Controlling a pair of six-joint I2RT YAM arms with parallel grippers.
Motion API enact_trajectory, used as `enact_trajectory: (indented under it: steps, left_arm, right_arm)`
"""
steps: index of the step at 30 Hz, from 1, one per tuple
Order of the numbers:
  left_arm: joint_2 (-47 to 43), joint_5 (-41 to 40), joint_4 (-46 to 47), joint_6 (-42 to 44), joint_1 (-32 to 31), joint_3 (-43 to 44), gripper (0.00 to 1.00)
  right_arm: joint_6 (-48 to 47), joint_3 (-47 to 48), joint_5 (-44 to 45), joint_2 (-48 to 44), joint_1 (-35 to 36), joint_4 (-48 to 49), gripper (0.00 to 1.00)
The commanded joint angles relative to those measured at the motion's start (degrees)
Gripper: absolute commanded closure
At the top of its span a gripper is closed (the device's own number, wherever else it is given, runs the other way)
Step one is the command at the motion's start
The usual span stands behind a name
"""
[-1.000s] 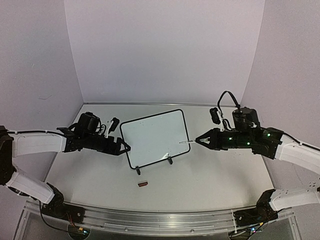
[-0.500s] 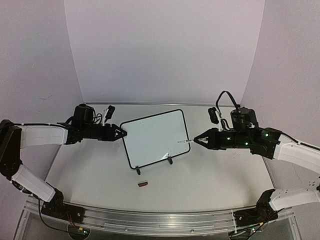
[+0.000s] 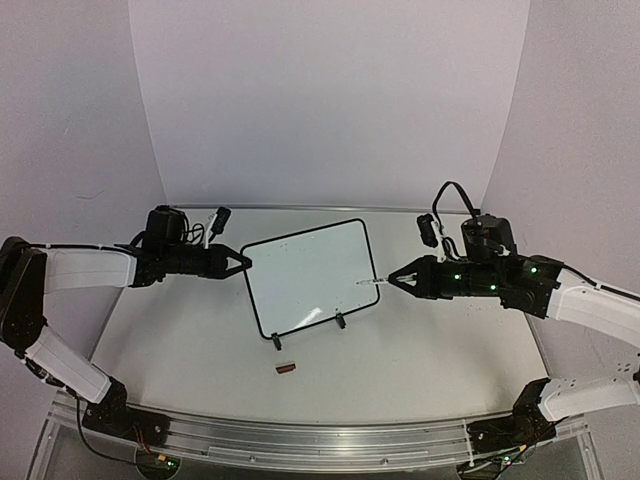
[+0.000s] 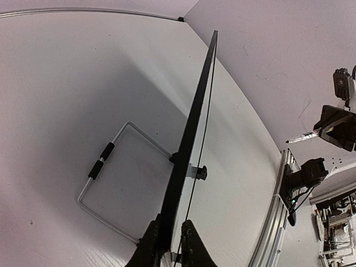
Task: Write a sentence on the whiteboard
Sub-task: Hold the whiteboard at the center of the board, then write a sentence on the whiteboard.
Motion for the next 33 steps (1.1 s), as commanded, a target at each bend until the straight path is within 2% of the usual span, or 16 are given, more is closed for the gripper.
enact_trajectory:
  steps: [1, 6, 23, 28, 33]
  left_arm:
    - [-2.49, 1.01, 1.86, 2.23, 0.62, -0.53, 0.91]
    - [-3.61, 1.12, 0.71, 3.23, 1.00, -1.40, 1.00]
    - [-14.13, -1.50, -0.03, 2.30, 2.31, -10.89, 1.00]
    - [-15.35, -1.66, -0.03, 2.35, 2.99, -12.33, 1.00]
    - [-15.34, -1.28, -0.01, 2.71, 3.41, -12.58, 1.00]
  right_arm:
    - [-0.02, 1.32, 0.70, -0.47, 0.41, 1.83, 1.00]
    - [-0.03, 1.80, 0.45, 0.24, 0.43, 1.83, 1.00]
    - [-1.76, 4.21, 1.31, 2.57, 2.59, 2.03, 1.00]
    - [-3.08, 6.81, 4.08, 5.49, 6.23, 3.18, 1.00]
    - [-3.18, 9.20, 4.35, 11.33, 9.21, 8.49, 1.00]
